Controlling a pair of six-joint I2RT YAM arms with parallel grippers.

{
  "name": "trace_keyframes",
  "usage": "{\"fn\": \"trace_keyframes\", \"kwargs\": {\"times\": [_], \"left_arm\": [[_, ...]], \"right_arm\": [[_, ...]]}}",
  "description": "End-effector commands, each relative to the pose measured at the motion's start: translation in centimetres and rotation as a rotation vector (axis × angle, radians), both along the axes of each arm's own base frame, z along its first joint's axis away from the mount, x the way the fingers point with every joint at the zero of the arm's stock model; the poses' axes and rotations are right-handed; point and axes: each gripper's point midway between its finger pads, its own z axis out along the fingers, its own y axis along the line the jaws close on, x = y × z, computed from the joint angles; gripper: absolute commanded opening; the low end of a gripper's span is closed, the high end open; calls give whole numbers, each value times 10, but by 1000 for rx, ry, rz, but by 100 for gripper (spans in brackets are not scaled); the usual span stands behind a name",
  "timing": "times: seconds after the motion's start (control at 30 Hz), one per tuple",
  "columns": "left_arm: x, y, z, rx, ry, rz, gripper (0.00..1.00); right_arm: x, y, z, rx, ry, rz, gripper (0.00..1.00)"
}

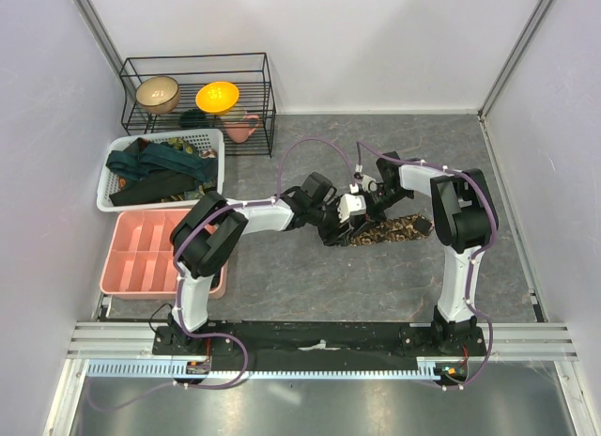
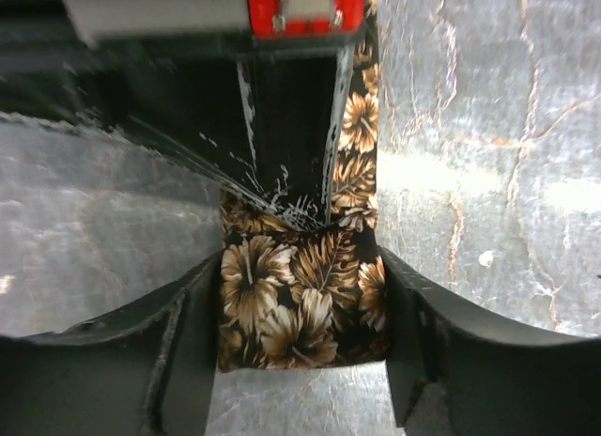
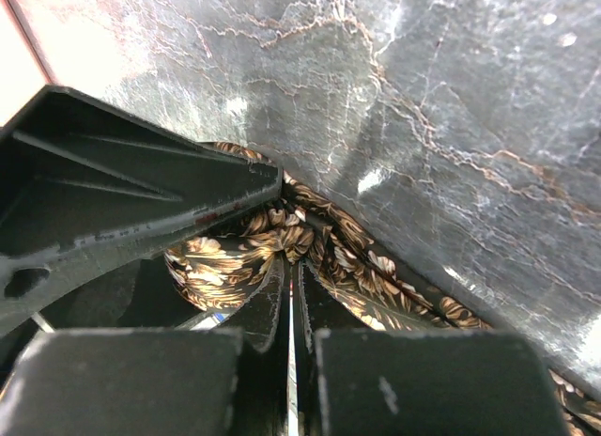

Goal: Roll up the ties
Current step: Roll the tie at the center of the board.

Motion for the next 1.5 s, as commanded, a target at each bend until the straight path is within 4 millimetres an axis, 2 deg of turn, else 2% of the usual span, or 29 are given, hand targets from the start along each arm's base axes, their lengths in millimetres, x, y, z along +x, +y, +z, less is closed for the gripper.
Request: {"fn": "trace_keyframes", "kwargs": {"times": [0.0, 0.03, 0.13, 0.2, 0.23, 0.3, 0.47, 0.6, 0.8, 0.9, 1.03, 1.23, 1.27, 1.33, 1.4, 1.47], "left_arm": [[-1, -7, 2, -2, 2, -27, 57], [-3, -4, 1, 16, -7, -33, 49], [-5, 11, -1, 89, -42, -36, 34], [-5, 23, -4, 161, -48, -29, 31], [-6, 27, -5, 188, -49, -29, 29], [-7, 37, -8, 240, -50, -32, 28], [-12, 42, -13, 283, -57, -42, 27], [-13, 37, -14, 293, -66, -44, 28], [-13, 31, -15, 305, -80, -46, 31], [-14, 30, -16, 311, -83, -49, 32], [-15, 29, -19, 317, -78, -47, 33], [-16, 29, -22, 325, -69, -43, 33], [-16, 29, -22, 325, -69, -44, 33], [-16, 29, -23, 327, -67, -43, 34], [-16, 29, -23, 326, -68, -45, 34], [-16, 29, -24, 328, -67, -46, 34]], "right_arm": [[13, -15, -29, -123, -83, 29, 0], [14, -14, -30, -120, -82, 30, 0], [26, -3, -24, -83, -103, 40, 0], [32, 4, -14, -44, -108, 42, 6], [30, 3, -6, -34, -92, 36, 14], [25, 1, 7, 21, -96, 47, 25], [11, -9, 45, 158, -58, -1, 37], [5, 5, 63, 271, -39, -6, 45], [4, 26, 54, 279, 8, -24, 46], [0, 32, 41, 250, 25, -8, 46], [-4, 29, 29, 205, 24, 4, 44], [-17, 14, 9, 106, 41, 26, 20], [-19, 13, 6, 94, 37, 36, 9], [-20, 8, 0, 55, 35, 37, 3], [-20, 5, -3, 38, 40, 37, 11], [-20, 3, 1, 48, 39, 29, 31]]}}
